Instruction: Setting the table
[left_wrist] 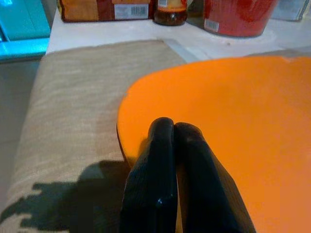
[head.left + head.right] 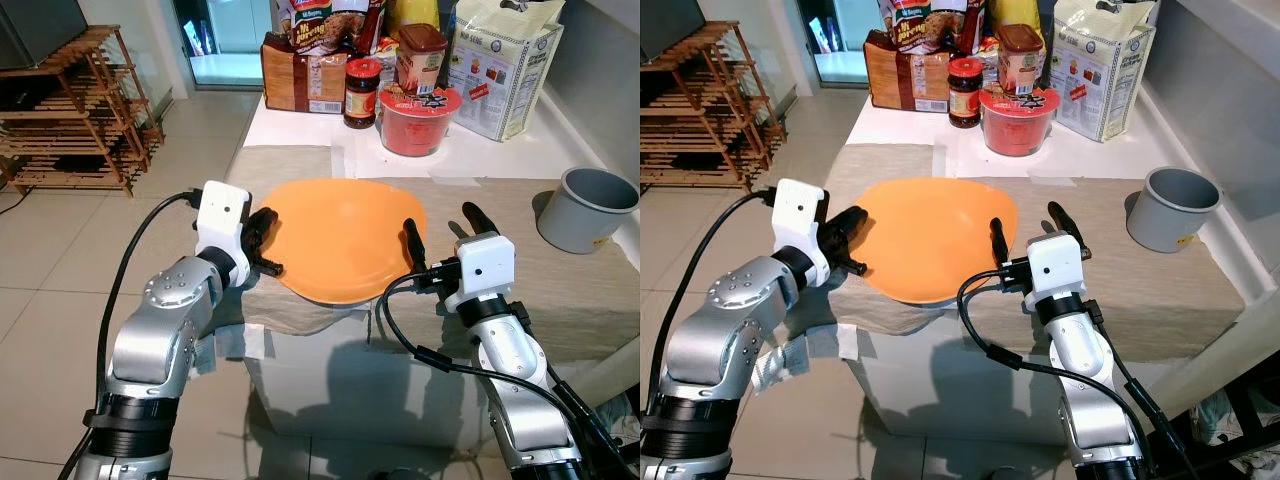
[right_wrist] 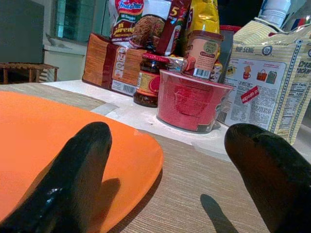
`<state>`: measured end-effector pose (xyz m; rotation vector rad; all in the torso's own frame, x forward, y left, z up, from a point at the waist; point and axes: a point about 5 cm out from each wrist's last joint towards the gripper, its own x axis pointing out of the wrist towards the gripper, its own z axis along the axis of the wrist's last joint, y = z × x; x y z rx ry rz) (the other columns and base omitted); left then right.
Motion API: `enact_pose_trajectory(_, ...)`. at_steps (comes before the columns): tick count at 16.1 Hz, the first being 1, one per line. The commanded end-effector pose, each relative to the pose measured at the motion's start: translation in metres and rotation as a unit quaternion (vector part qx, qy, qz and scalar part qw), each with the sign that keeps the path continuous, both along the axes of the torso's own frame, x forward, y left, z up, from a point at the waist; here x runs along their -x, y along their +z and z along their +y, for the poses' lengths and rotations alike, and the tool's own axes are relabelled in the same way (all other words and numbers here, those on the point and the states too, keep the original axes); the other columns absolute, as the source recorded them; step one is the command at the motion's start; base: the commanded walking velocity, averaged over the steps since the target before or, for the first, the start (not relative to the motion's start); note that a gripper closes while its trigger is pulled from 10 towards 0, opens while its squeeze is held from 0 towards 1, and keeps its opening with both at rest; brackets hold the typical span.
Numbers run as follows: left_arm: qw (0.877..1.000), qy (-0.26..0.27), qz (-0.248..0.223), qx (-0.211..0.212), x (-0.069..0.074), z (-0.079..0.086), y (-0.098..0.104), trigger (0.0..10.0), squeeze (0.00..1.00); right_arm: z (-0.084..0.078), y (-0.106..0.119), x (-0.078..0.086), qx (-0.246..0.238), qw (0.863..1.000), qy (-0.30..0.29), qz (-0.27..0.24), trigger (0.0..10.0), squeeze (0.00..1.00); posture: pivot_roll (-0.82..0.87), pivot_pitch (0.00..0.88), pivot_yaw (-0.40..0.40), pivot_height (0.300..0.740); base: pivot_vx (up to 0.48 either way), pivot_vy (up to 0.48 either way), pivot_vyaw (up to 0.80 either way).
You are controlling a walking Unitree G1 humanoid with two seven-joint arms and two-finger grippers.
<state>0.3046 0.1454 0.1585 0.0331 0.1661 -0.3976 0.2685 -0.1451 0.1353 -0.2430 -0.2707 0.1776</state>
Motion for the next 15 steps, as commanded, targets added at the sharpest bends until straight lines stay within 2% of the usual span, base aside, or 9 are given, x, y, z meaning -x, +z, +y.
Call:
enact_pose_trajectory(1,1.000,-0.001,0.009,-0.007,-0.001,0.002,-0.003,10.0,0.00,0.000,0.003,-0.001,-0.006,1.000,0.004,-0.002,10.0,0.00,-0.07,0.000,0.037,0.736,0.000,0.000,0.00)
enact_pose_trajectory(3,1.000,-0.007,0.009,-0.008,-0.002,0.000,-0.002,10.0,0.00,0.000,0.003,-0.002,-0.023,1.000,0.006,0.006,10.0,0.00,-0.07,0.000,0.037,0.736,0.000,0.000,0.00)
enact_pose_trajectory(4,1.000,-0.015,0.007,-0.014,-0.003,-0.001,-0.002,10.0,0.00,0.000,0.003,-0.005,-0.059,0.998,0.006,0.022,10.0,0.00,-0.07,0.000,0.037,0.736,0.000,0.000,0.00)
enact_pose_trajectory(7,0.999,-0.036,0.012,-0.016,-0.004,-0.004,-0.003,10.0,0.00,0.000,0.011,-0.011,-0.103,0.994,0.017,0.035,10.0,0.00,-0.07,0.000,0.037,0.736,0.000,0.000,0.00)
enact_pose_trajectory(10,0.998,-0.058,0.034,-0.019,-0.001,-0.007,-0.013,10.0,0.00,0.005,0.016,-0.015,-0.139,0.988,0.044,0.054,10.0,0.00,-0.07,0.000,0.034,0.736,0.000,0.000,0.00)
enact_pose_trajectory(14,0.996,-0.071,0.045,-0.020,-0.001,-0.008,-0.018,10.0,0.00,0.008,0.025,-0.019,-0.205,0.973,0.074,0.081,10.0,0.00,-0.07,0.000,0.034,0.736,0.000,0.000,0.00)
enact_pose_trajectory(15,0.996,-0.075,0.045,-0.020,0.000,-0.008,-0.019,10.0,0.00,0.008,0.028,-0.021,-0.235,0.964,0.082,0.093,10.0,0.00,-0.07,0.000,0.034,0.736,0.000,0.000,0.00)
